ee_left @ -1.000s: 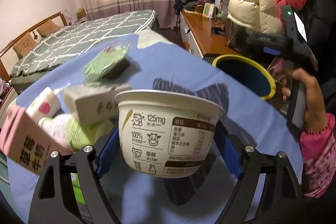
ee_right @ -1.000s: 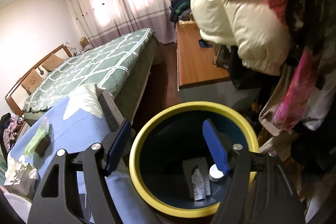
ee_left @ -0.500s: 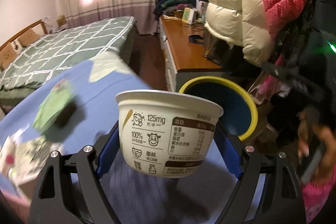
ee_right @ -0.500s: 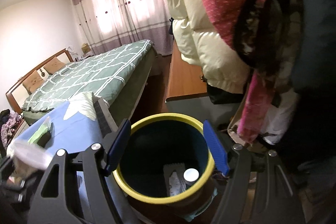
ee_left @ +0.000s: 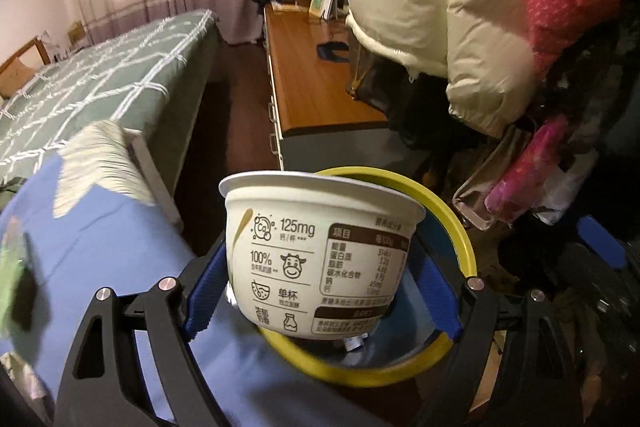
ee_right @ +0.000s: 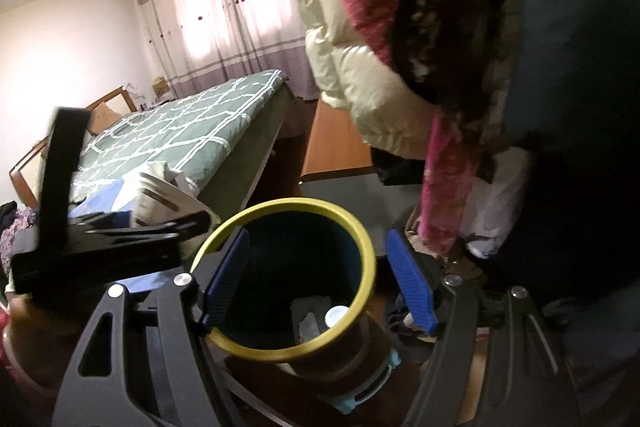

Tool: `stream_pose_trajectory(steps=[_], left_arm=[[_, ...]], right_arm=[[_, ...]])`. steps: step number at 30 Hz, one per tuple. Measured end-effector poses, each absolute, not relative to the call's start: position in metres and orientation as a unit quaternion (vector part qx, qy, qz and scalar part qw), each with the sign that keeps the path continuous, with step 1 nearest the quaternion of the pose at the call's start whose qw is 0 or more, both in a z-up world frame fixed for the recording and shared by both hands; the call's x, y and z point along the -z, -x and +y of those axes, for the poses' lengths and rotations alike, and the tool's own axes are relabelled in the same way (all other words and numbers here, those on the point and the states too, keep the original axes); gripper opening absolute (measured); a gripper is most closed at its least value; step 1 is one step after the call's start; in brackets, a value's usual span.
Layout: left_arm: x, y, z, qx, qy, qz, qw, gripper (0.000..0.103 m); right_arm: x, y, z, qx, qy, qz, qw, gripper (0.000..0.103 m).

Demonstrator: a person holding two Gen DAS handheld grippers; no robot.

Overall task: Collect trash
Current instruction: 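Carry the yogurt cup over the bin and open the left gripper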

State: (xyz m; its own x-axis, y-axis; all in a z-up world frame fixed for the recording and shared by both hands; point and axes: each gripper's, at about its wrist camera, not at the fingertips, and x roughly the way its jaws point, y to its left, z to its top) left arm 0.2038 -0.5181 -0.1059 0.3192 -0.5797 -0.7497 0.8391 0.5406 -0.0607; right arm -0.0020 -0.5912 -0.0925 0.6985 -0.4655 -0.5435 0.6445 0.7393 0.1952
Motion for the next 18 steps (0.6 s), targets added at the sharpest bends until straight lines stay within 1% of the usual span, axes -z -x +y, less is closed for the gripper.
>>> stream_pose_trajectory(steps=[2,8,10,11,14,18], left_arm=[[0.114,-0.207,-0.528,0.445,-0.174,0.384,0.790,0.083],[0.134,-0.213,-0.547,0.434,-0.181,0.403,0.785,0.084],[0.136,-0.213,-0.545,0.433,-0.179,0.409,0.783,0.092],[0.134,-0.214,-0.541,0.432,-0.173,0.409,0.785,0.096],[0.120,-0.211,-0.522,0.425,-0.159,0.395,0.799,0.096],[0.088,-0.198,-0.472,0.412,-0.124,0.357,0.829,0.097]], right_arm=[[0.092,0.006,-0.594,0.313,-0.190,0.234,0.901,0.071],[0.094,0.014,-0.600,0.320,-0.197,0.231,0.897,0.071],[0.093,0.014,-0.600,0.318,-0.199,0.230,0.898,0.071],[0.092,0.013,-0.599,0.318,-0.198,0.230,0.898,0.071],[0.090,0.012,-0.595,0.314,-0.194,0.228,0.901,0.071],[0.090,0.002,-0.585,0.303,-0.190,0.234,0.904,0.071]])
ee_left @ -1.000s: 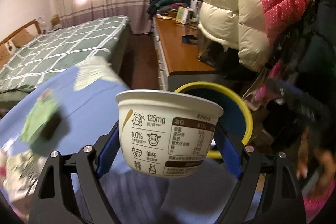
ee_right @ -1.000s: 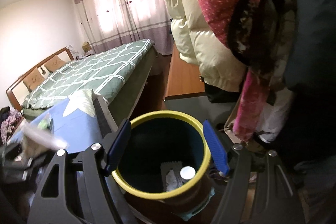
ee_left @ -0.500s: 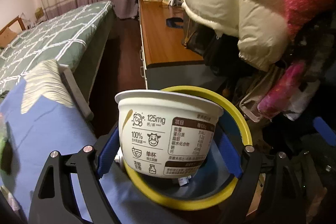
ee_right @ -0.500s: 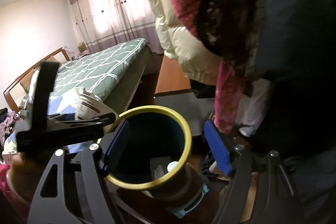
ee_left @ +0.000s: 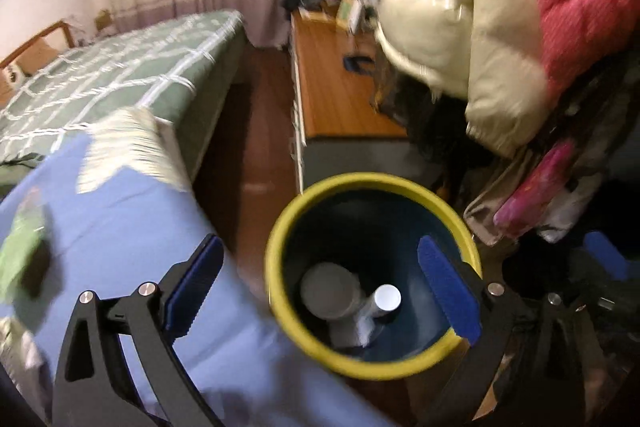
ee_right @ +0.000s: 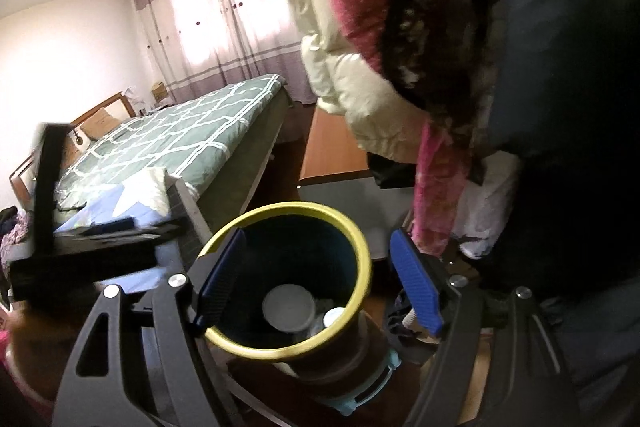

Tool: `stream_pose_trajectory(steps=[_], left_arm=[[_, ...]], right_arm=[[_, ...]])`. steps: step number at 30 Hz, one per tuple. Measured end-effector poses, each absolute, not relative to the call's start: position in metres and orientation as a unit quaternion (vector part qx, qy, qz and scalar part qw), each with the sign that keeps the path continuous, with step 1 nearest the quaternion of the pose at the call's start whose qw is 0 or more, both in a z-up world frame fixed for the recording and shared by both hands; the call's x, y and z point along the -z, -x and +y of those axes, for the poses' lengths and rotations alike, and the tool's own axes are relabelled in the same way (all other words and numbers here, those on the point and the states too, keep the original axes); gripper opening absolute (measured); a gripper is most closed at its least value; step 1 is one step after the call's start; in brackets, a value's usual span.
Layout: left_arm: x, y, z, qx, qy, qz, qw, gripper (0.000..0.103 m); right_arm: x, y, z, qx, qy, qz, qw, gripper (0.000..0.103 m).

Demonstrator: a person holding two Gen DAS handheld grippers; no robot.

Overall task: Collect trash
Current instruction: 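Carry the yogurt cup over the bin and open the left gripper, then return the right gripper to the table and grasp the green plastic bag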

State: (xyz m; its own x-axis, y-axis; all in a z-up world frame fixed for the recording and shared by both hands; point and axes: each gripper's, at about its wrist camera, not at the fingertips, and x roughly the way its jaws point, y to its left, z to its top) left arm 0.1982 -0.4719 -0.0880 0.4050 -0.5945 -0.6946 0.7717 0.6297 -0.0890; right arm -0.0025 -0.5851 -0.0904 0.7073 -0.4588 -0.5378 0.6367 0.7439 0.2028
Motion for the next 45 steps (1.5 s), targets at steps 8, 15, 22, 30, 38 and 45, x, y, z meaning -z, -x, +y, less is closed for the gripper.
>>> stream_pose_trajectory(steps=[8,15,22,30,38,45], left_arm=[[0.024,-0.162,-0.310,0.324,-0.051,0.243,0.913,0.098],[-0.007,-0.144,-0.165,0.169,-0.010,0.182,0.968,0.098],[0.004,-0.158,-0.044,0.019,0.046,0.160,0.986,0.098],[0.055,-0.211,0.035,-0.091,0.087,0.178,0.976,0.098],[0.078,-0.225,0.037,-0.135,0.076,0.202,0.967,0.098],[0.088,-0.230,0.034,-0.151,0.076,0.216,0.962,0.098]], right_arm=[[0.094,-0.041,-0.536,0.237,-0.164,0.263,0.921,0.072],[0.097,-0.087,-0.472,0.154,-0.131,0.290,0.935,0.072],[0.092,-0.125,-0.403,0.079,-0.092,0.309,0.943,0.072],[0.082,-0.178,-0.358,0.026,-0.067,0.320,0.945,0.072],[0.076,-0.263,-0.347,0.023,-0.041,0.336,0.941,0.071],[0.096,-0.341,-0.362,0.046,-0.058,0.373,0.925,0.055]])
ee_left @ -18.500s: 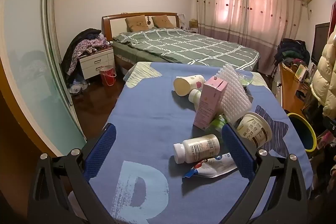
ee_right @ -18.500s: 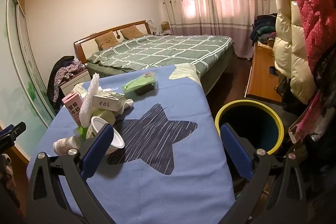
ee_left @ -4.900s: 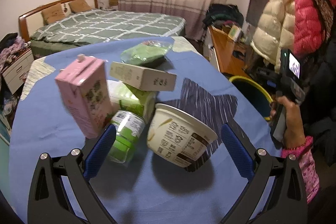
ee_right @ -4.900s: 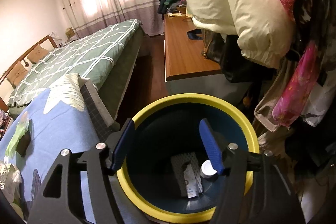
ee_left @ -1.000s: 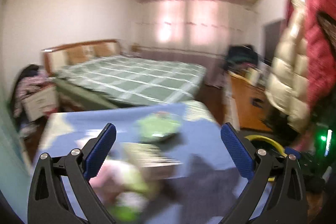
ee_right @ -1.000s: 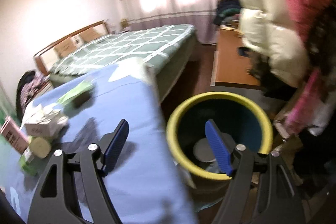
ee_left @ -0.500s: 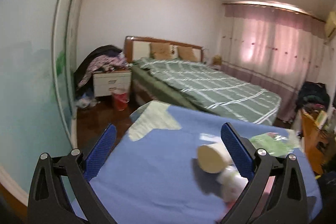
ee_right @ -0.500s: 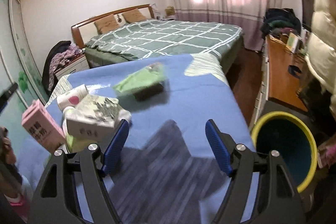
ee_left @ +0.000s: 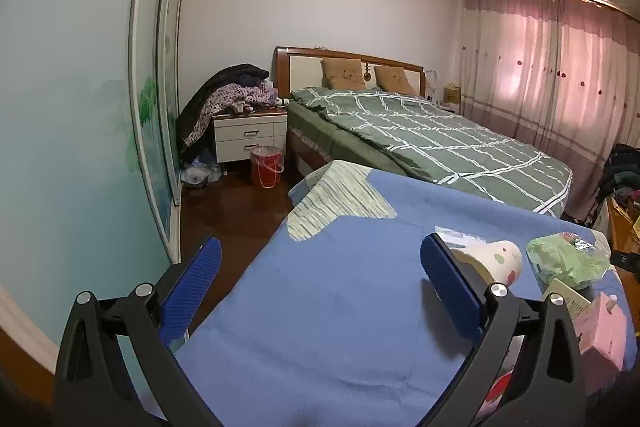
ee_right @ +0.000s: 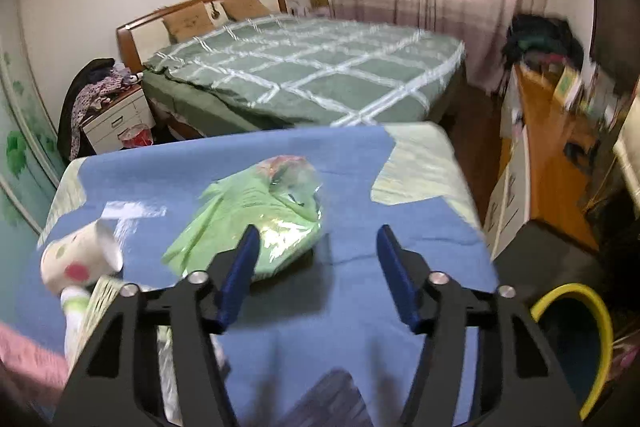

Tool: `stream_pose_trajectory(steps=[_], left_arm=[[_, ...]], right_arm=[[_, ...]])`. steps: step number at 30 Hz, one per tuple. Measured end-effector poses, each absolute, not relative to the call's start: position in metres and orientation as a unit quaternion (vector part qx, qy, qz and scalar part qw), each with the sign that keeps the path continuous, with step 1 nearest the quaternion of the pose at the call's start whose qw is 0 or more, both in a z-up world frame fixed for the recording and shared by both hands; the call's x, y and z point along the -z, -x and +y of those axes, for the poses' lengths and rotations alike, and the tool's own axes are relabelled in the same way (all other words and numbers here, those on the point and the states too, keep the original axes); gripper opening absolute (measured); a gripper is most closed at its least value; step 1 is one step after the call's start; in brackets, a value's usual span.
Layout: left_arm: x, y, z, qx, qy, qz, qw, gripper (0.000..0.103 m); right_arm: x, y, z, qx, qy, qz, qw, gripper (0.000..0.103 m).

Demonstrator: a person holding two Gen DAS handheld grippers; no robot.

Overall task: Collect trash
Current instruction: 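Return the right gripper to the table and grasp the green plastic bag, then carry the green plastic bag over the yellow bin and open the right gripper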

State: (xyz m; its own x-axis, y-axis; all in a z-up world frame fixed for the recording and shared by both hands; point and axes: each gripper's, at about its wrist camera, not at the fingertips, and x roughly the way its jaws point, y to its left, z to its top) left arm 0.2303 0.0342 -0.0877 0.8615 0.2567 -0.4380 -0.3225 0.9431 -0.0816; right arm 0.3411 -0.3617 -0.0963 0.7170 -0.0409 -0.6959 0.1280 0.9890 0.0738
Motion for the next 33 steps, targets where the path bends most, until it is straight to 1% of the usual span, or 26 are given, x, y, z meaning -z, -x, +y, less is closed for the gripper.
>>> stream_pose_trajectory(steps=[7,9,11,12,13,14,15,17,23,28,33], left_arm=[[0.090,-0.230,0.029,-0.145,0.070,0.220,0.962,0.098],[0.089,-0.228,0.027,-0.143,0.068,0.221,0.962,0.098],[0.090,-0.228,0.026,-0.141,0.066,0.222,0.962,0.098],[0.089,-0.227,0.025,-0.141,0.066,0.222,0.963,0.098],[0.090,-0.228,0.024,-0.140,0.065,0.222,0.963,0.098],[0.090,-0.227,0.024,-0.140,0.065,0.221,0.963,0.098],[0.089,-0.227,0.024,-0.140,0.066,0.221,0.963,0.098],[0.089,-0.227,0.024,-0.140,0.067,0.220,0.963,0.098],[0.086,-0.220,0.024,-0.144,0.074,0.211,0.964,0.098],[0.083,-0.219,0.026,-0.146,0.082,0.209,0.964,0.098],[0.081,-0.217,0.027,-0.147,0.085,0.200,0.965,0.098]], right_arm=[[0.123,-0.376,-0.375,0.033,-0.125,0.407,0.904,0.054],[0.127,-0.379,-0.371,0.026,-0.129,0.410,0.902,0.044],[0.130,-0.382,-0.367,0.019,-0.129,0.411,0.902,0.032],[0.130,-0.381,-0.366,0.019,-0.128,0.409,0.903,0.025],[0.128,-0.380,-0.364,0.018,-0.126,0.405,0.905,0.016],[0.126,-0.377,-0.364,0.015,-0.126,0.401,0.907,0.012],[0.124,-0.375,-0.363,0.013,-0.130,0.397,0.909,0.010],[0.119,-0.369,-0.362,0.009,-0.134,0.387,0.912,0.008],[0.089,-0.345,-0.361,0.007,-0.140,0.341,0.930,0.007],[0.055,-0.312,-0.369,0.018,-0.135,0.290,0.947,0.007],[0.034,-0.266,-0.383,0.038,-0.127,0.254,0.958,0.007]])
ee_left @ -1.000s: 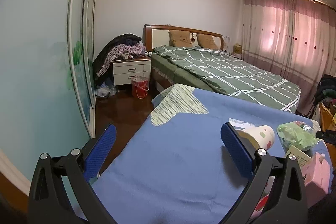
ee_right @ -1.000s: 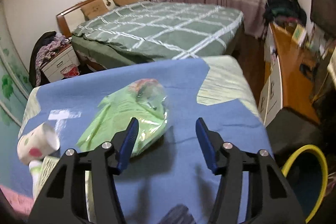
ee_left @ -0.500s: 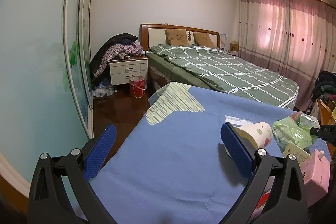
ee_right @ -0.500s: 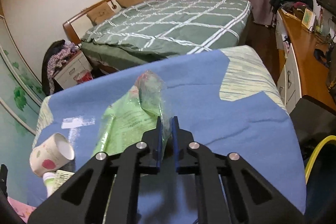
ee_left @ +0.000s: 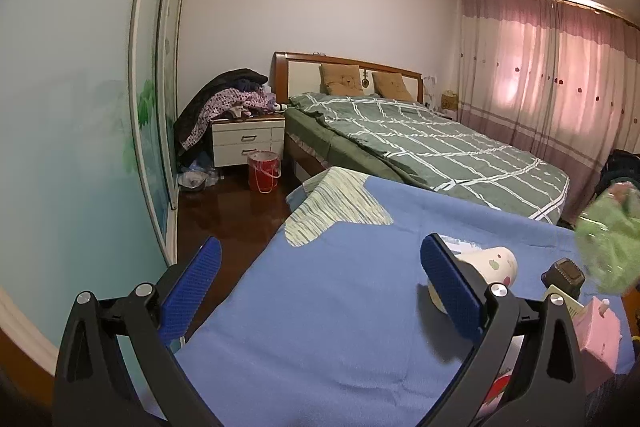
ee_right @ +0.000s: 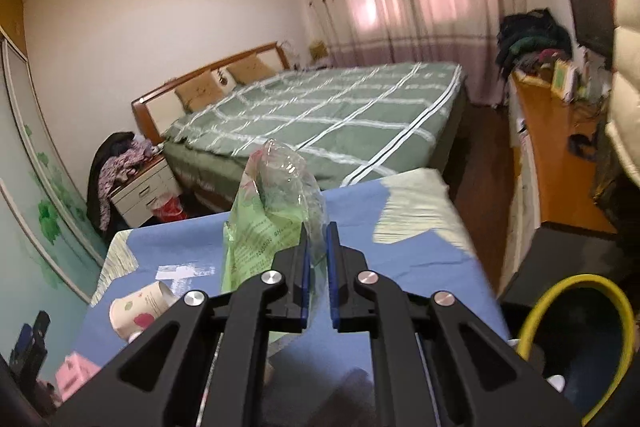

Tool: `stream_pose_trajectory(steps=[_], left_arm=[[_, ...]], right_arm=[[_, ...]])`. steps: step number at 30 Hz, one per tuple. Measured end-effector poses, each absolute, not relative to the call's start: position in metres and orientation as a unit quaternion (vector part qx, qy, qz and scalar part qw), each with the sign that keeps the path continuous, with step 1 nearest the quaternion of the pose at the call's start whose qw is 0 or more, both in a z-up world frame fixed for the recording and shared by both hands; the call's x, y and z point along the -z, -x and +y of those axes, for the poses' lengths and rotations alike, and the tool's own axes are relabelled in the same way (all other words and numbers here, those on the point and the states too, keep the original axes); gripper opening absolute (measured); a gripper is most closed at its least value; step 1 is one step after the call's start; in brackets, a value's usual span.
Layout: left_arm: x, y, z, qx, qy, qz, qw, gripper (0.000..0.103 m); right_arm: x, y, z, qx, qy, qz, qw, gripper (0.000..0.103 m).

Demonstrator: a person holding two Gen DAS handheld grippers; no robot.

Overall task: Collect trash
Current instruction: 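Carry the green plastic bag over the yellow bin and open the right gripper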

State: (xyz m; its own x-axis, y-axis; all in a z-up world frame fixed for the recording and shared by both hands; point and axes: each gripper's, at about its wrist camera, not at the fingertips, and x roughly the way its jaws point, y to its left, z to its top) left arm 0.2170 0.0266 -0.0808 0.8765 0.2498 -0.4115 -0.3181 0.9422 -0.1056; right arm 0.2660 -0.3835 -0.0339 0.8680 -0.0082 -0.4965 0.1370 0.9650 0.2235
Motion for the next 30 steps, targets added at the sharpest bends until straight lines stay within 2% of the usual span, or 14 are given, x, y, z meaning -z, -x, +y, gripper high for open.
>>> stream_pose_trajectory(steps=[6,15,30], left_arm=[[0.081,-0.214,0.026,-0.142,0.092,0.200,0.965,0.098],[0.079,-0.211,0.026,-0.142,0.091,0.195,0.966,0.098],[0.081,-0.214,0.022,-0.143,0.077,0.198,0.967,0.098]], right_arm=[[0.031,-0.205,-0.416,0.096,-0.135,0.235,0.958,0.007],[0.061,-0.122,-0.495,0.214,-0.178,0.240,0.930,0.007],[0.113,-0.102,-0.557,0.330,-0.210,0.269,0.880,0.008]])
